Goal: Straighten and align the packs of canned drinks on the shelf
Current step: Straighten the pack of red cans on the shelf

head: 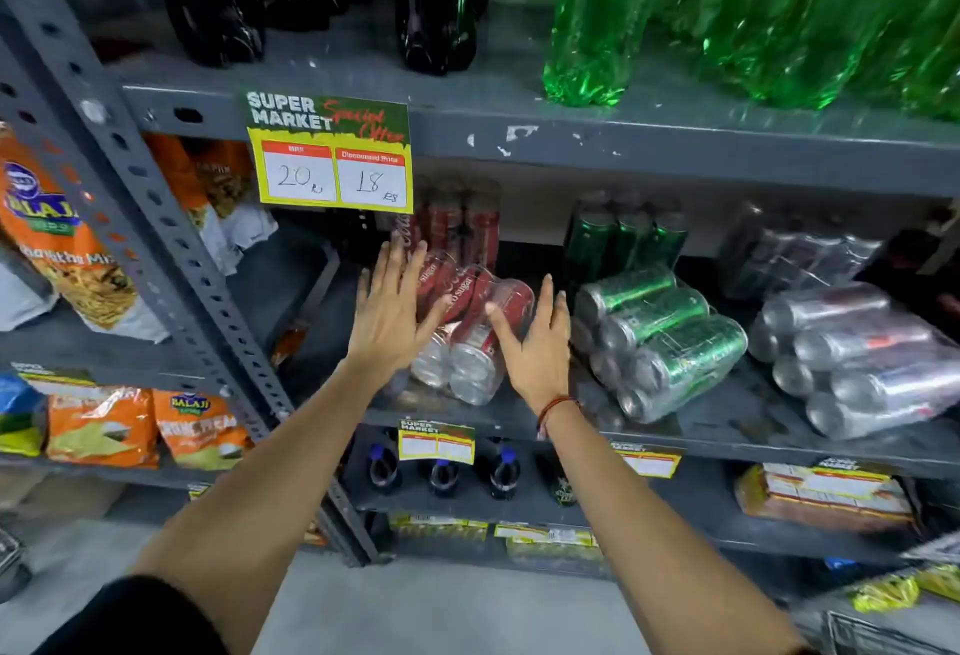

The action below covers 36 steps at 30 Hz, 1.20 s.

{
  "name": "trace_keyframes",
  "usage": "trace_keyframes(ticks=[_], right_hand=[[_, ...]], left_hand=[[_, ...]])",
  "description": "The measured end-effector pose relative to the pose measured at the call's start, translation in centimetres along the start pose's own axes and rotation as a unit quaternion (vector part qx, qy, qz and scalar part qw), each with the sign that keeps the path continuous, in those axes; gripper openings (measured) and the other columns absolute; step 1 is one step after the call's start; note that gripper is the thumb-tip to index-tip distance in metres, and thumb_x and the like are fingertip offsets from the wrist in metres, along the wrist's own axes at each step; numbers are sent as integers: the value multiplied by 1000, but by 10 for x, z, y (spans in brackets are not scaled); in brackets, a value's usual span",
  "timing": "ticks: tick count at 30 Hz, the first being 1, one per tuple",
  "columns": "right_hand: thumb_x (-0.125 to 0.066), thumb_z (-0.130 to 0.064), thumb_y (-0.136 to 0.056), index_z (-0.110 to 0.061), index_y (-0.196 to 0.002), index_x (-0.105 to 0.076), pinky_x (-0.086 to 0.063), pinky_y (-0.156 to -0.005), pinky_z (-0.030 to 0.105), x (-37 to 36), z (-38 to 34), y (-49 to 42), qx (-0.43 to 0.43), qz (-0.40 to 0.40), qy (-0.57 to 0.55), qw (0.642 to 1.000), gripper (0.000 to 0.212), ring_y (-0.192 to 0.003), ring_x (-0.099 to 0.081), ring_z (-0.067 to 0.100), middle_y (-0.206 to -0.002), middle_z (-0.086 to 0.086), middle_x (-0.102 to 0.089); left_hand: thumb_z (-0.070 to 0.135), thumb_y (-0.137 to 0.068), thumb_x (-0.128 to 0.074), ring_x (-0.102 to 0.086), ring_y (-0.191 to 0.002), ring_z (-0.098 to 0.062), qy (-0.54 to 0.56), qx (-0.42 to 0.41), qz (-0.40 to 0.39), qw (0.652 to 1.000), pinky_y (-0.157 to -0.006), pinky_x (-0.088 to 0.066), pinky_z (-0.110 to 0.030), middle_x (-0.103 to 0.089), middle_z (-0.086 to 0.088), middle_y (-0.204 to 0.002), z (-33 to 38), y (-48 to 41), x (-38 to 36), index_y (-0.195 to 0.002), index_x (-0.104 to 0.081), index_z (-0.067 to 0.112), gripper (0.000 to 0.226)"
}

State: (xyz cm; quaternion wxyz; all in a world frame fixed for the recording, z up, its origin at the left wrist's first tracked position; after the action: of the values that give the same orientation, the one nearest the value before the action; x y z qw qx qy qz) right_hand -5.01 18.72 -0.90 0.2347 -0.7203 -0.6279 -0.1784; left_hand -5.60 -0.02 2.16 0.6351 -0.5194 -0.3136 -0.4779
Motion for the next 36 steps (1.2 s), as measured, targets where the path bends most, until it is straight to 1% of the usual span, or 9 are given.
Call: trace_keyframes(ticks=[2,5,10,15,22,27,31,34,36], right_hand=[[-55,-71,-76,-31,-150,2,-21,-117,51,-14,9,-11,-98,-48,-74,991,102,-146,-17,36,-158,20,-13],[-63,-69,-72,-36,-149,3,-29,-114,49,-30,17,-21,-170,-71,-148,972,107,-136,-37,37,-149,18,-38],[-74,-61,-64,-37,-149,-1,-37,-110,47,-41,23,-30,-199,-61,-199,958,115,-126,-50,33,-136,13,-53],[-78,-52,-64,-37,-147,-15,-42,-106,47,-42,26,-31,-190,-33,-233,953,106,-118,-55,32,-132,13,-55],[-79,-45,-66,-33,-137,-31,-50,-98,44,-34,13,-30,-98,-3,-245,964,87,-104,-63,22,-113,2,-64],[-80,-41,-70,-27,-138,-29,-46,-102,38,-15,-1,-32,37,5,-176,984,86,-113,-59,17,-126,5,-60],[-81,-42,-69,-63,-126,-20,-36,-108,25,-6,-1,-16,121,1,-123,985,86,-130,-45,11,-146,6,-43],[-80,-40,-70,-41,-133,-30,-26,-107,10,-8,2,-2,167,8,-79,983,80,-137,-28,5,-158,5,-20],[-78,-39,-72,-33,-131,-34,-32,-108,23,-11,5,5,181,8,-70,981,74,-141,-28,13,-159,1,-14]], left_hand=[[62,-88,-34,-2,-146,-33,26,60,-45,997,-114,-14,-59,8,-12,-159,-11,-17,-7,-149,-4,25,78],[67,-82,-41,-8,-145,-39,84,136,-128,979,-111,-20,-59,13,-11,-159,-24,-35,-21,-148,2,35,86],[69,-82,-40,-37,-133,-42,95,151,-205,962,-109,-32,-52,-36,-20,-148,-26,-36,-32,-148,-14,35,78],[68,-85,-34,-38,-131,-45,47,130,-207,969,-105,-33,-53,-38,-24,-145,-21,-34,-28,-147,-10,37,74],[72,-83,-32,-48,-122,-43,80,103,-123,984,-102,-39,-53,-48,-20,-138,-29,-28,-27,-146,-11,39,74],[72,-82,-26,-50,-118,-40,168,92,-20,981,-93,-43,-53,-33,-18,-140,-15,-1,-24,-148,-2,34,80],[69,-80,-24,-46,-122,-43,209,94,16,973,-91,-45,-53,-22,-23,-148,-9,24,-34,-149,0,21,88],[72,-80,-23,-41,-126,-46,236,97,11,967,-97,-42,-53,-13,-29,-150,-12,38,-44,-148,6,13,95],[72,-81,-24,-38,-129,-46,253,103,6,962,-101,-39,-52,-9,-30,-150,-13,47,-49,-147,9,9,97]])
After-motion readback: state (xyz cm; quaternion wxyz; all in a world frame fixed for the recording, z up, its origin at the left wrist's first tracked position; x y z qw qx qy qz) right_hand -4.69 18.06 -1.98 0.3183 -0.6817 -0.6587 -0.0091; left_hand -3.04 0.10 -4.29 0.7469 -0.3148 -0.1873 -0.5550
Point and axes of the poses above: each hand's wrist, its own y-axis away from the middle knuckle, its own x-axis out of the back of the hand, z = x × y, the point moved 6 cm from there along -y, towards the middle knuckle
